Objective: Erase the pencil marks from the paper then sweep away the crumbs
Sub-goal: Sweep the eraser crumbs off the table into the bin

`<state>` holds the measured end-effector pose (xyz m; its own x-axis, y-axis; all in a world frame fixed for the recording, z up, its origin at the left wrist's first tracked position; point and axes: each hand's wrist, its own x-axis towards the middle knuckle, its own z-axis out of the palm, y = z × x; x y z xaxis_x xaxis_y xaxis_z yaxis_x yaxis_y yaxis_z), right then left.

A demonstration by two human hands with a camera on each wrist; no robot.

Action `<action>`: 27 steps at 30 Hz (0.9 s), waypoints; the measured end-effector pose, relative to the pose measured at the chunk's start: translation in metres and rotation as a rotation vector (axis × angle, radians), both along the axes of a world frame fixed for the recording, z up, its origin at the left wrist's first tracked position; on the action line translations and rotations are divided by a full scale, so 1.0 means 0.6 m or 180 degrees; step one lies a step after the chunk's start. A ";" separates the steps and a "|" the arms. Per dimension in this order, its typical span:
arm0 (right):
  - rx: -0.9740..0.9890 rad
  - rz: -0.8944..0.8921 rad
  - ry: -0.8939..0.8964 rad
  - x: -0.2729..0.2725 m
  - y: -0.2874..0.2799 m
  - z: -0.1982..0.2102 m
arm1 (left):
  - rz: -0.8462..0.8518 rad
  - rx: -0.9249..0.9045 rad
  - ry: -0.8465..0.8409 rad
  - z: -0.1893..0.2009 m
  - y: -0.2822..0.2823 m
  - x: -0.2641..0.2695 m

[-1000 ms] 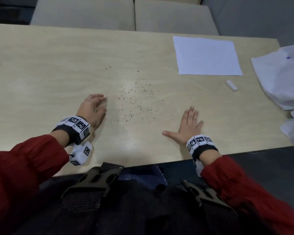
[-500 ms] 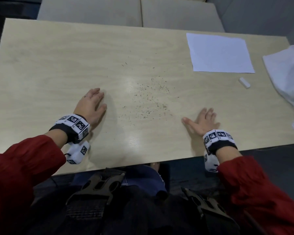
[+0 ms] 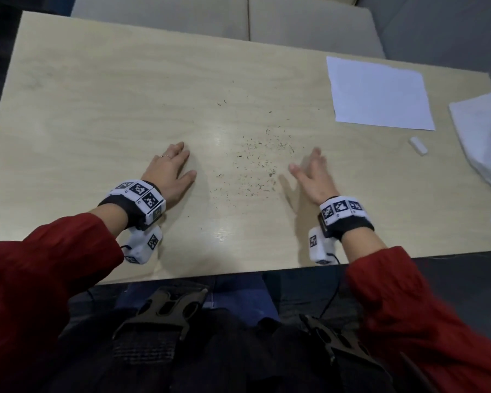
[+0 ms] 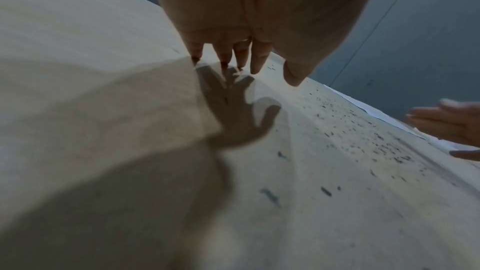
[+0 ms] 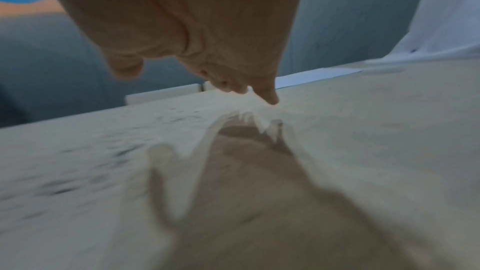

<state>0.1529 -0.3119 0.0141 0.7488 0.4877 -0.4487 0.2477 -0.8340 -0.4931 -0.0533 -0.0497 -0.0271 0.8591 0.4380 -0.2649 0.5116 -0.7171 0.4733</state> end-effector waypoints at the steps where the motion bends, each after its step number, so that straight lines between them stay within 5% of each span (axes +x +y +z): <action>1: -0.0178 -0.0222 -0.0094 0.026 -0.013 0.000 | 0.0002 -0.0019 0.0001 0.001 -0.002 0.006; 5: -0.0814 -0.0365 0.0091 0.071 -0.015 -0.014 | 0.0172 -0.0085 -0.0003 0.006 0.003 0.025; 11: -0.0360 0.1089 0.0378 0.006 0.062 -0.011 | 0.0446 -0.0191 -0.0214 0.015 0.029 0.053; 15: 0.0295 0.0553 0.0374 0.082 0.079 0.022 | 0.0581 -0.0196 -0.0393 0.017 0.052 0.073; 22: -0.0667 0.0515 -0.0289 0.264 0.120 0.017 | 0.0600 0.0015 0.0131 0.007 0.090 0.113; 27: -0.0632 0.0523 -0.0162 0.233 0.158 -0.010 | 0.0384 0.0053 0.0375 0.001 0.100 0.113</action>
